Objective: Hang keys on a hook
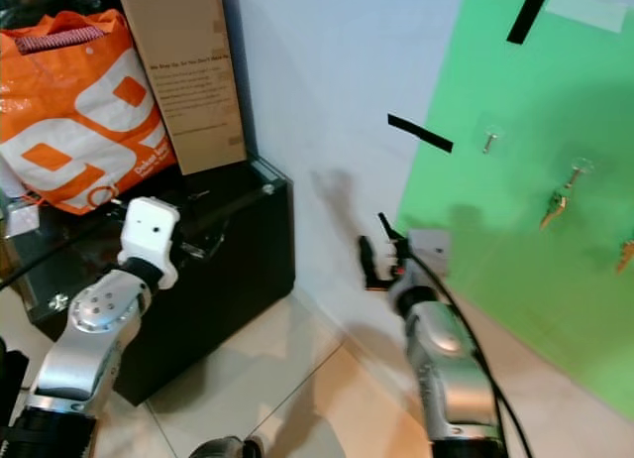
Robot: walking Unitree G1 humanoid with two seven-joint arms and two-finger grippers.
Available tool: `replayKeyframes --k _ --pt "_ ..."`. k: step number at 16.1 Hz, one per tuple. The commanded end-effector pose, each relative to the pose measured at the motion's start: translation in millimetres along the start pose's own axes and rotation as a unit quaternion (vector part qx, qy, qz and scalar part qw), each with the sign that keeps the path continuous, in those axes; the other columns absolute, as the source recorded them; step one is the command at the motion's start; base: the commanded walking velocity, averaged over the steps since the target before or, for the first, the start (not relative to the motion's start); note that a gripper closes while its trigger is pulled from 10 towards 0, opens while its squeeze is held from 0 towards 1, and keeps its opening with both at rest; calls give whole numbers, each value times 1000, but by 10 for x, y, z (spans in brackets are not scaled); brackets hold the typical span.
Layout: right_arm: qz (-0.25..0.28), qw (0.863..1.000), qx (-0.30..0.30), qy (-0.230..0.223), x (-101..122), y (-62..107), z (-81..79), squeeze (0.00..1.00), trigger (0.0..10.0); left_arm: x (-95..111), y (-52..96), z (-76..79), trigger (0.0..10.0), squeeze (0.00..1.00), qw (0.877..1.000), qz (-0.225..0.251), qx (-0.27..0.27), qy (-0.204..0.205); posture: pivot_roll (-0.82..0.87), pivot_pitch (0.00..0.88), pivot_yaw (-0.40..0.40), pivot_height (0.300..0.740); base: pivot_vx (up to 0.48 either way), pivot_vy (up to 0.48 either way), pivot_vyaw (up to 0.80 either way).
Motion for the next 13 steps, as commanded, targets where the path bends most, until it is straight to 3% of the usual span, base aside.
replayKeyframes --k 1,13 --pt "2 1000 -11 6 8 2 57 1000 10000 33 -21 -10 10000 43 1000 5 4 -2 -39 0 11 740 262 0 0" --pt "2 1000 -22 20 55 -14 142 1000 10000 11 -85 51 10000 47 1000 1 0 6 -75 0 10 740 282 0 0"
Point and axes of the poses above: a point about 5 cm out from each wrist's last joint towards the gripper, its own y axis pointing back from the gripper into the wrist, its own x axis along the axis of the wrist's last joint, z = x × y, the point moved 2 cm from there along -y, pointing out of the wrist towards the gripper, and after that the axes turned 3 degrees about y, right-handed, at the moved point
